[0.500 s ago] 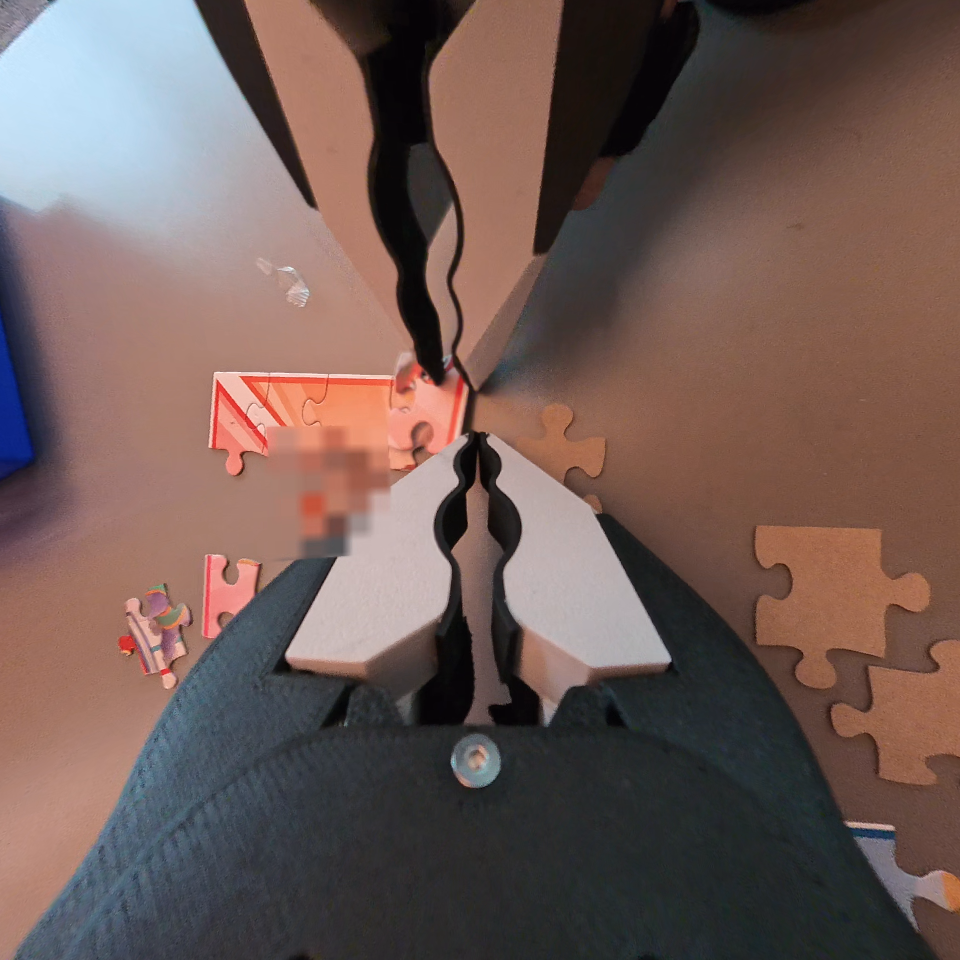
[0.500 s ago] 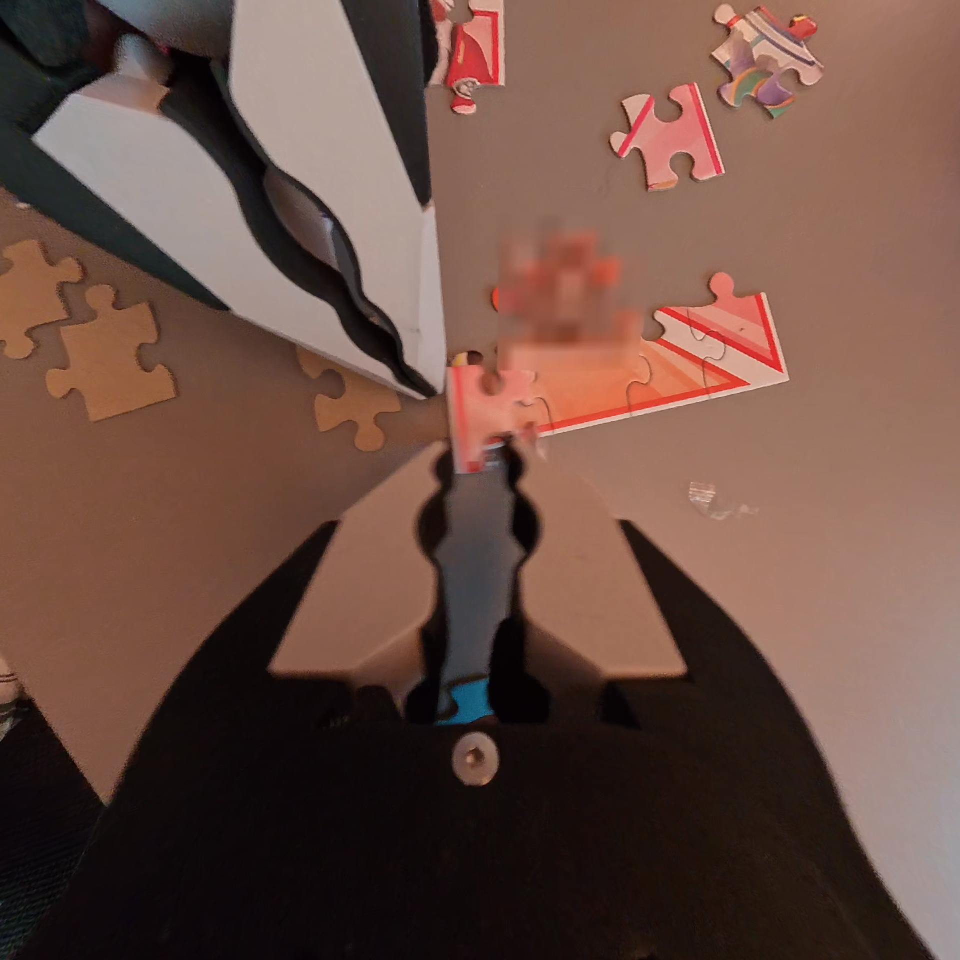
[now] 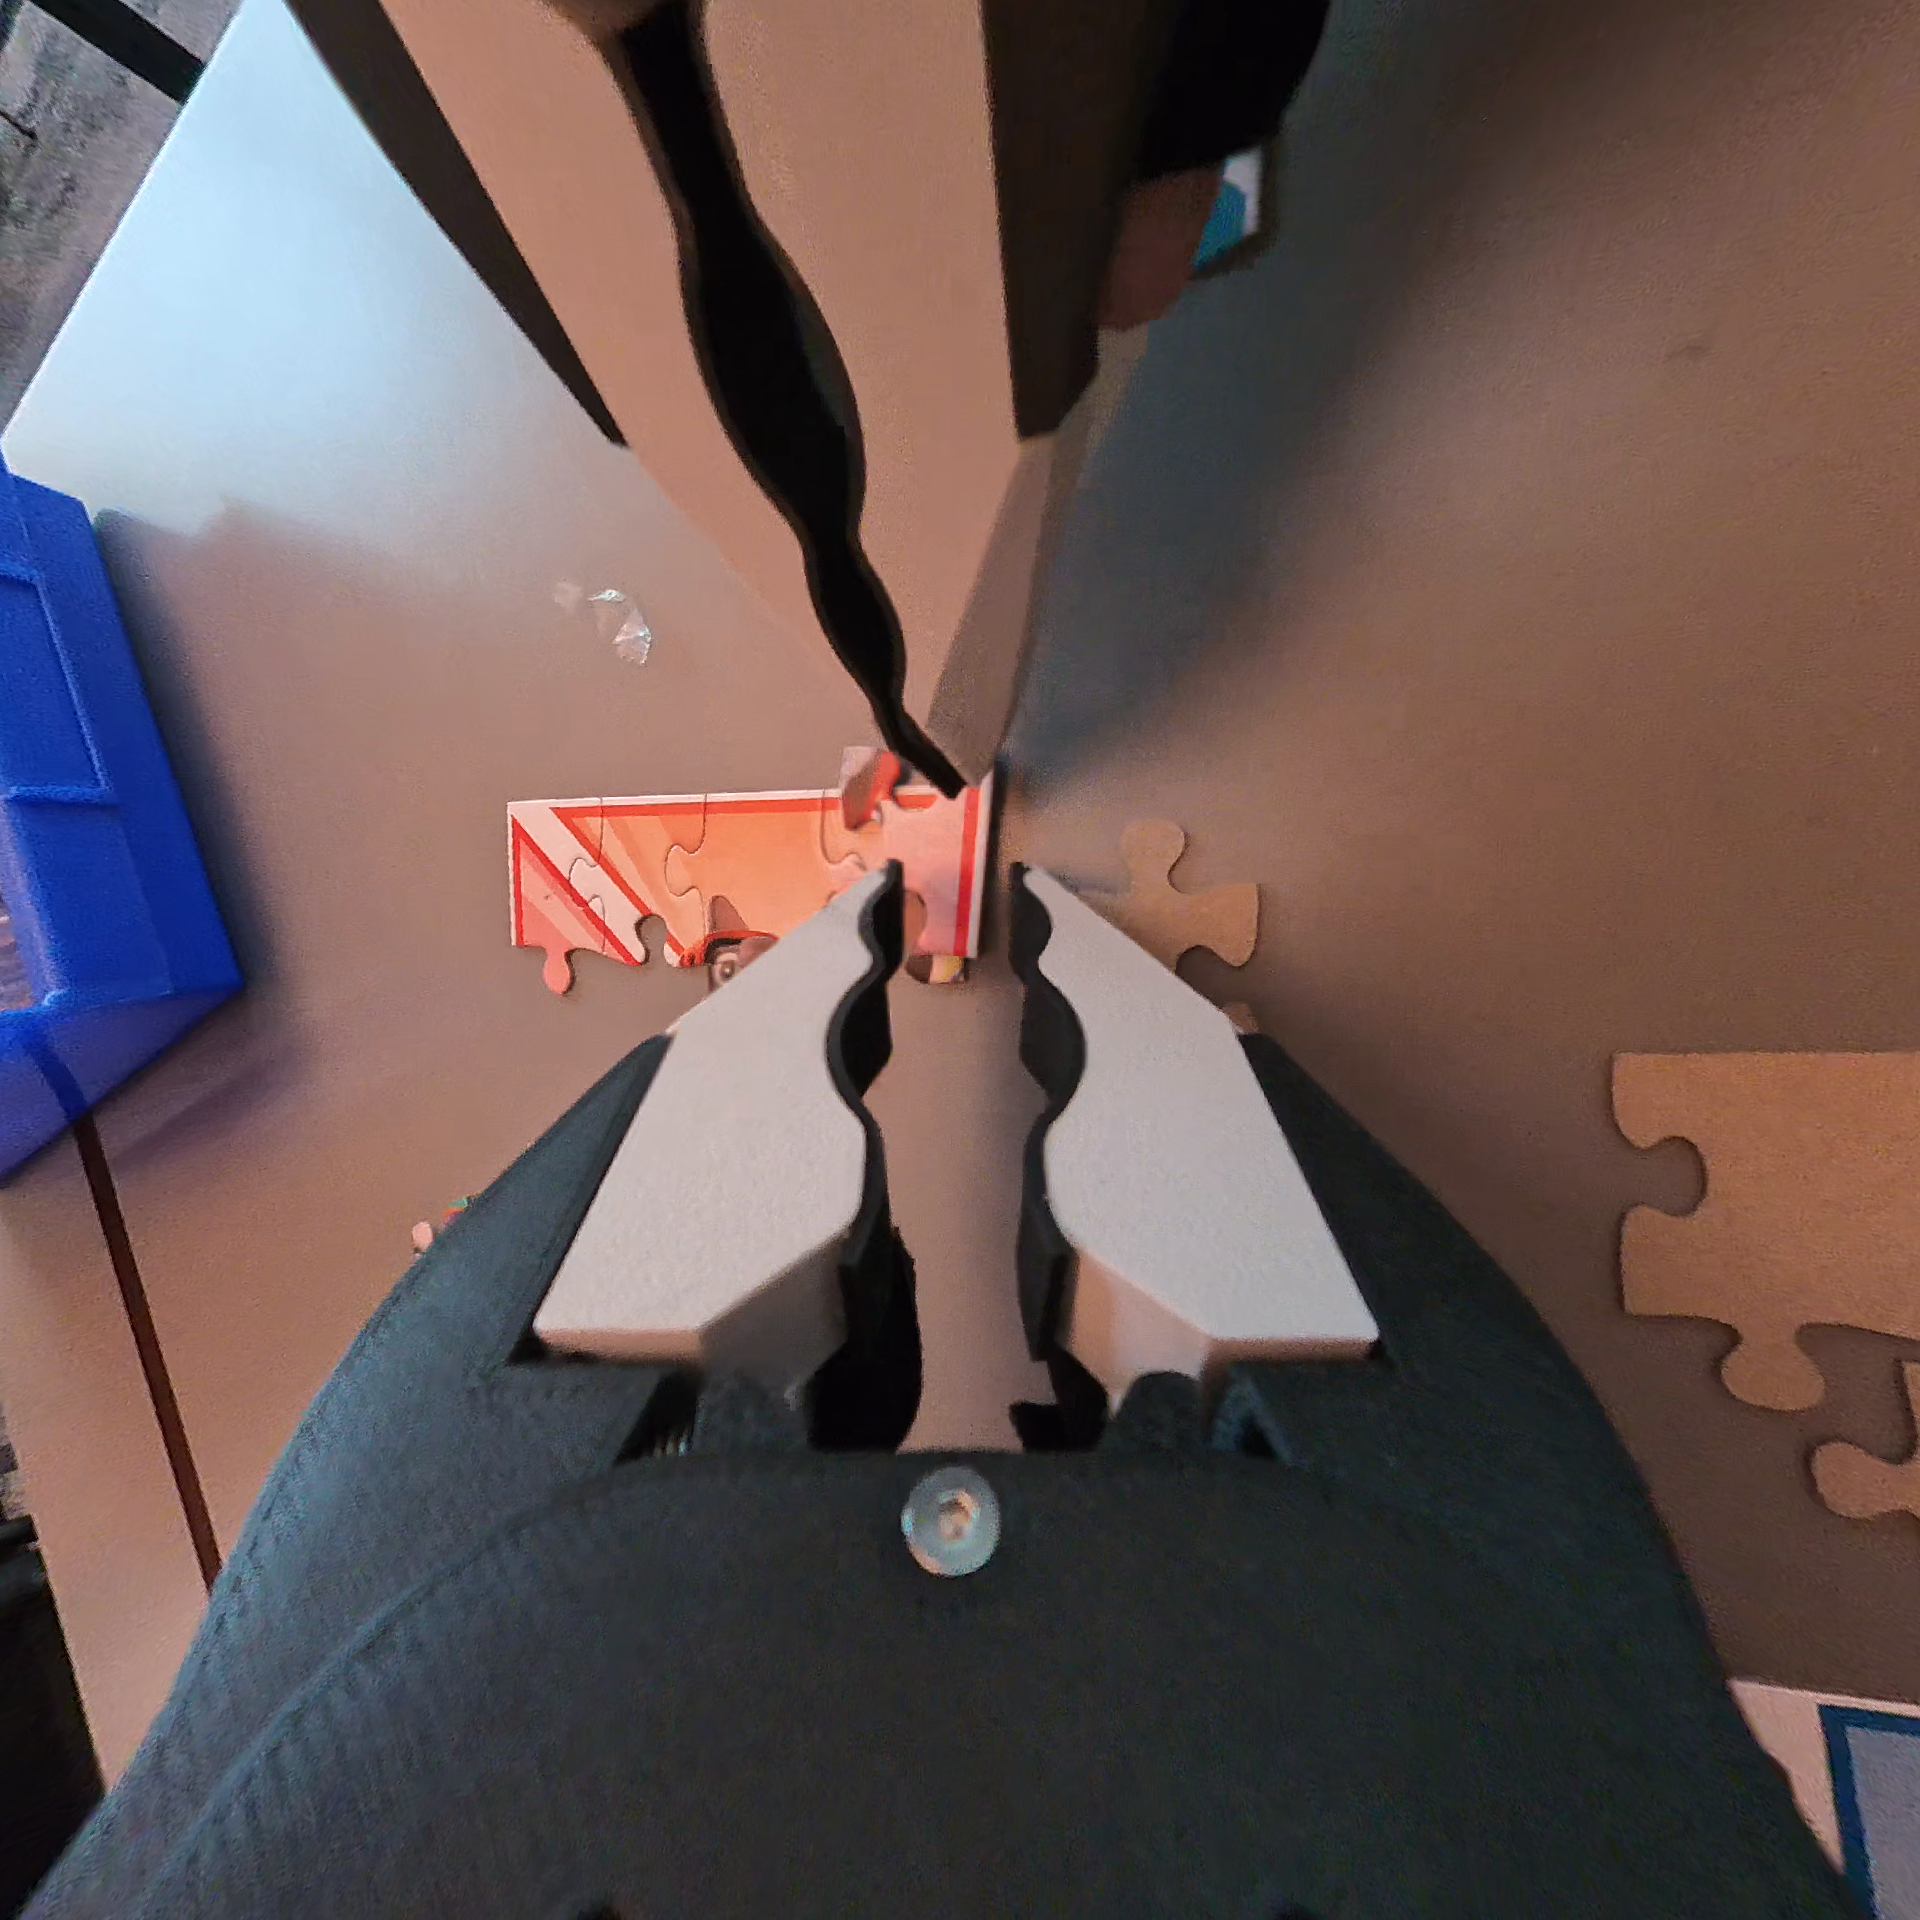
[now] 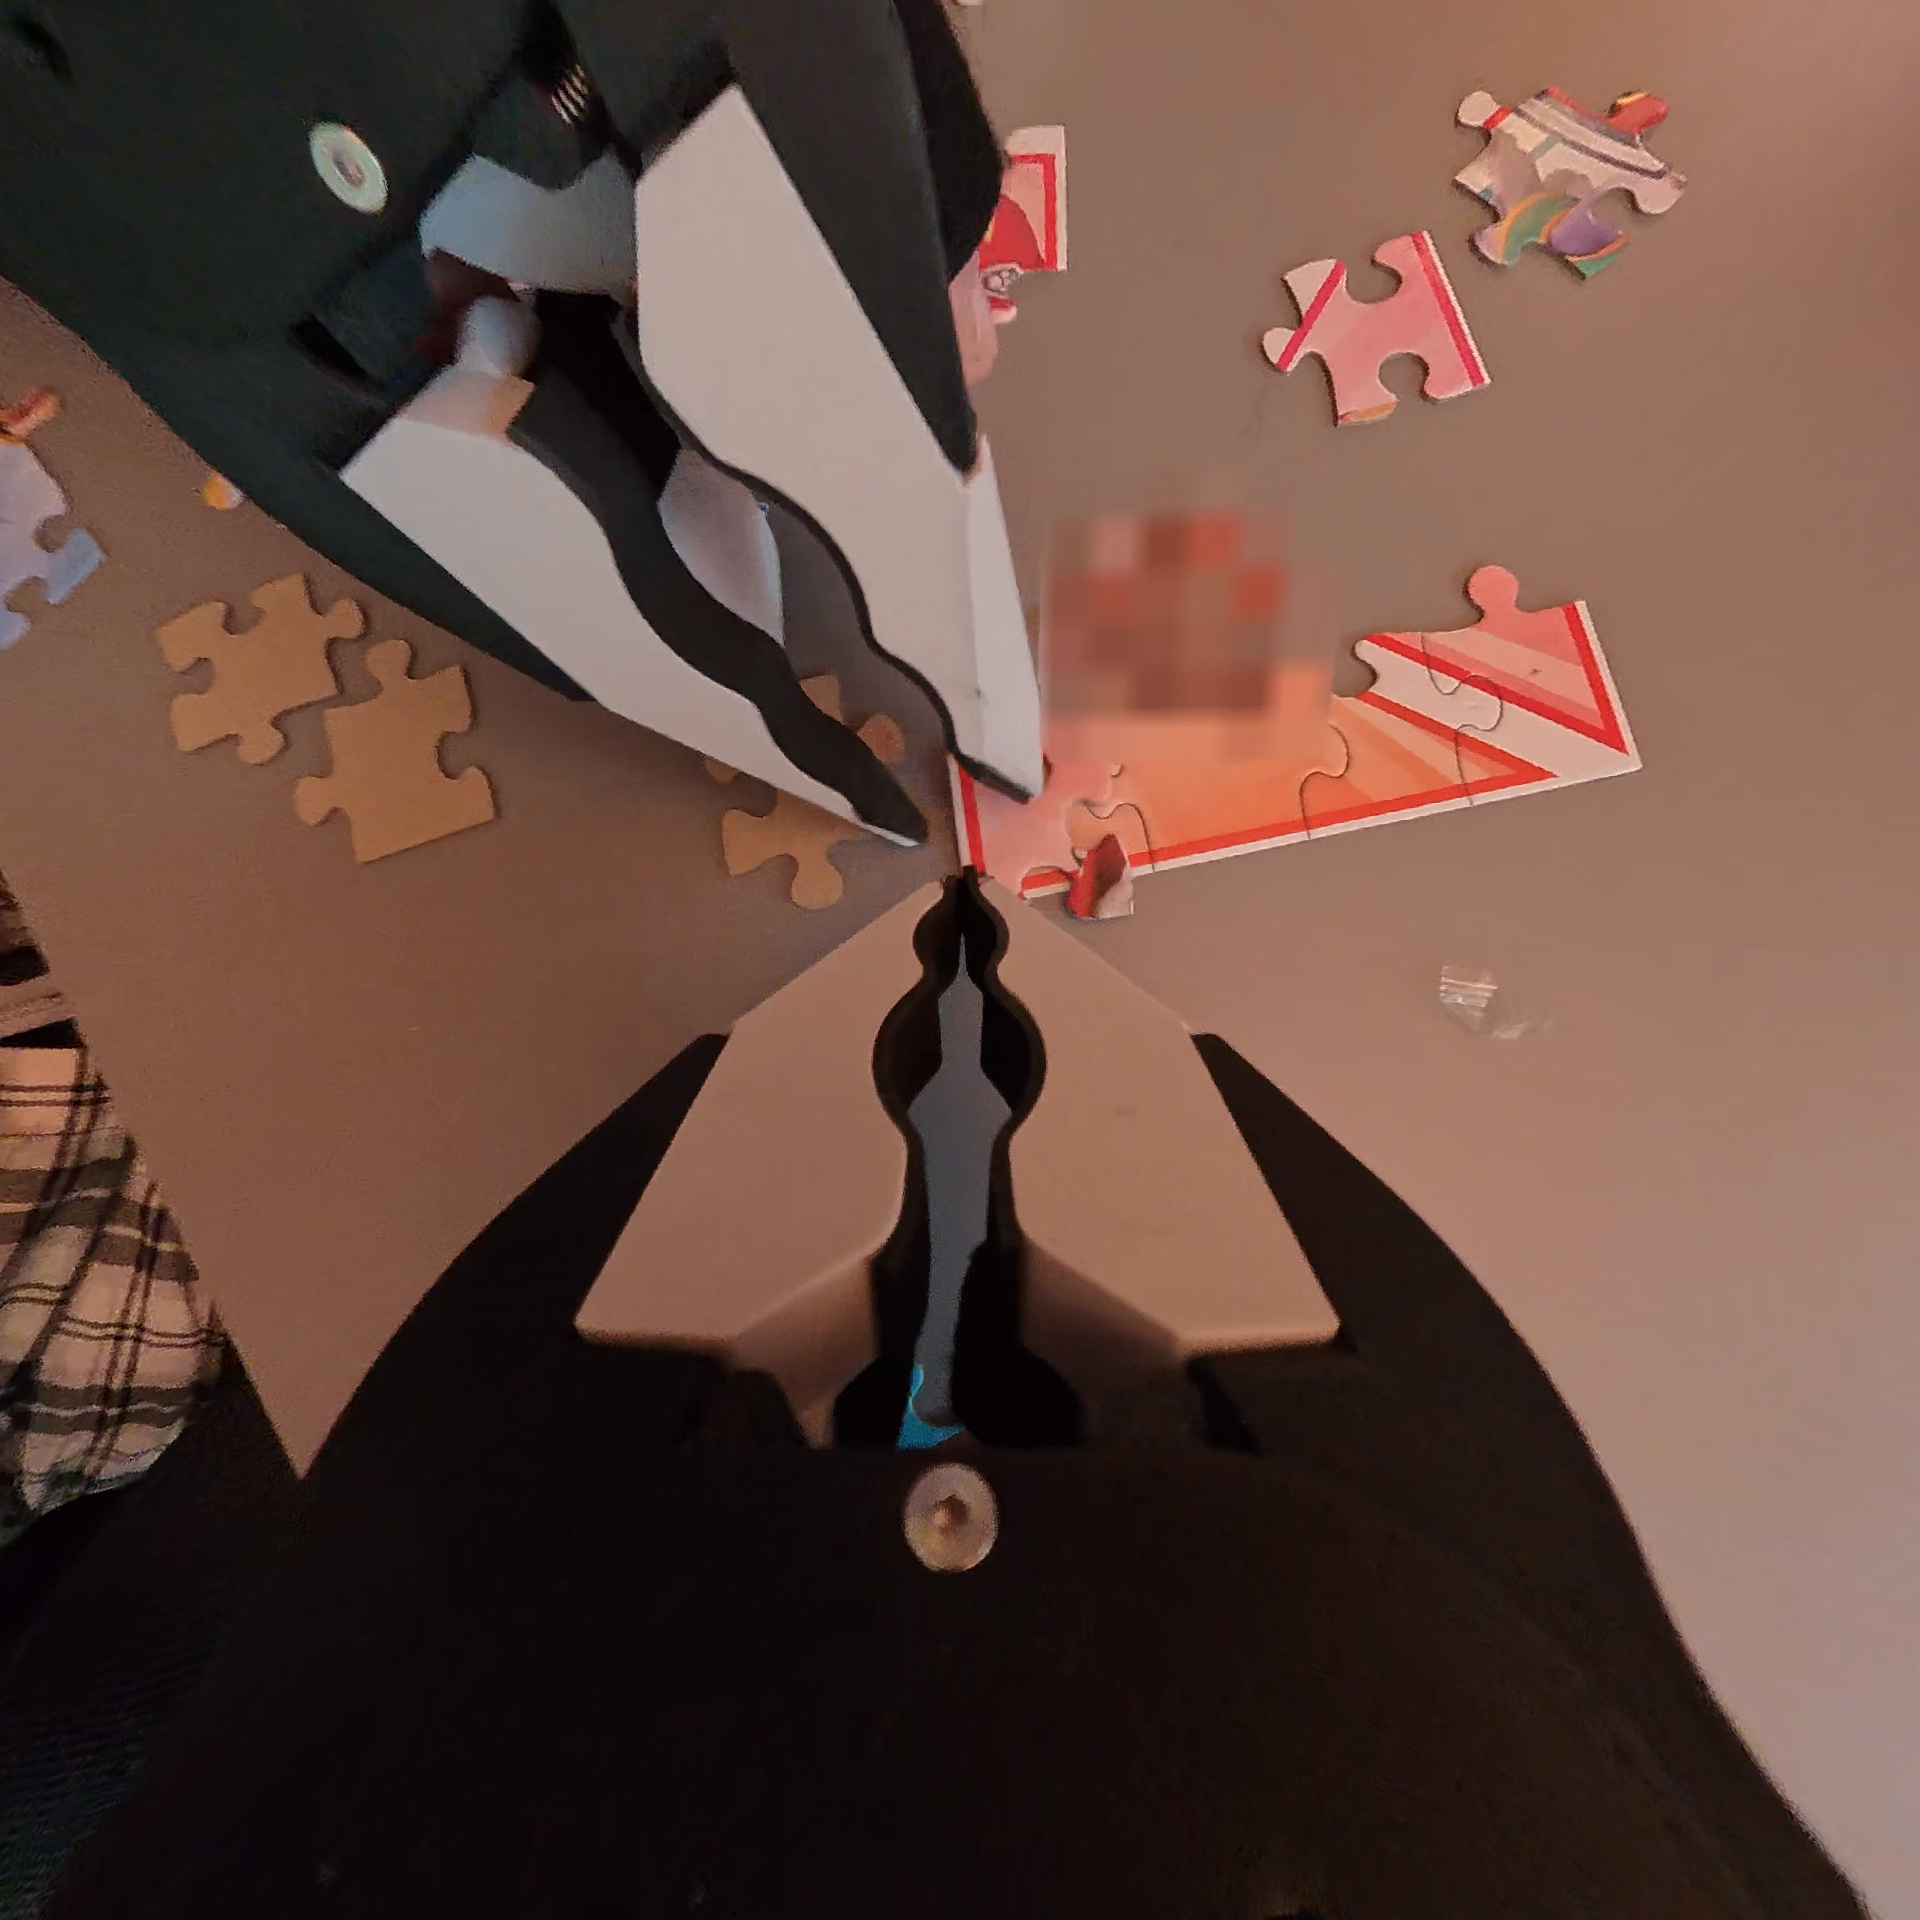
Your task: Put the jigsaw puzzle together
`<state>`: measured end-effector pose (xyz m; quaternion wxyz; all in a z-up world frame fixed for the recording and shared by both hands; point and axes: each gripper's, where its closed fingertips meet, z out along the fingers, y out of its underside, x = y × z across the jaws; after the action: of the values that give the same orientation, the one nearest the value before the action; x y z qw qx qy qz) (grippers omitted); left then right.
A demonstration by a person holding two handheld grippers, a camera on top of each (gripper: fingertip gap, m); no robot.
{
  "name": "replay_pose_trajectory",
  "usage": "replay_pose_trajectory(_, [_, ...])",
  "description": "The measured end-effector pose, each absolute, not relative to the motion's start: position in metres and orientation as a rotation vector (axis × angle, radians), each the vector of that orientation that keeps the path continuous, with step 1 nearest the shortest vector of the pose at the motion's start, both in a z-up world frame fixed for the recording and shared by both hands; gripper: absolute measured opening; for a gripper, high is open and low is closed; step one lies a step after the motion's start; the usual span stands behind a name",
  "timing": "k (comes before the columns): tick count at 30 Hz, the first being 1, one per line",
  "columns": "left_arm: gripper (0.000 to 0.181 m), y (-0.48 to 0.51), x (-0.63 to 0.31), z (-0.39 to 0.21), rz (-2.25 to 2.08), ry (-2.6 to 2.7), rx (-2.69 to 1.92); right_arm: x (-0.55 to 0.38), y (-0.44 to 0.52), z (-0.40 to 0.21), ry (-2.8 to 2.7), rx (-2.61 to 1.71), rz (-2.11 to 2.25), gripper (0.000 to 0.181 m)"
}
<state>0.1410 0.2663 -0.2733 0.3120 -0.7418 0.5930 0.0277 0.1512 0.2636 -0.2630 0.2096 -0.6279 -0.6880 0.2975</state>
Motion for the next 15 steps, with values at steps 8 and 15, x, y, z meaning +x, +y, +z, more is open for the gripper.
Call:
replay_pose_trajectory(8, [0.012, 0.266, 0.14, -0.275, 0.076, 1.549, -1.963, 0.155, 0.27, -0.26, -1.921, -1.742, 0.751, 0.004])
replay_pose_trajectory(15, [0.025, 0.272, 0.137, -0.276, -0.122, 1.475, -2.116, 0.151, 0.276, -0.276, -1.924, -1.798, 0.657, 0.041])
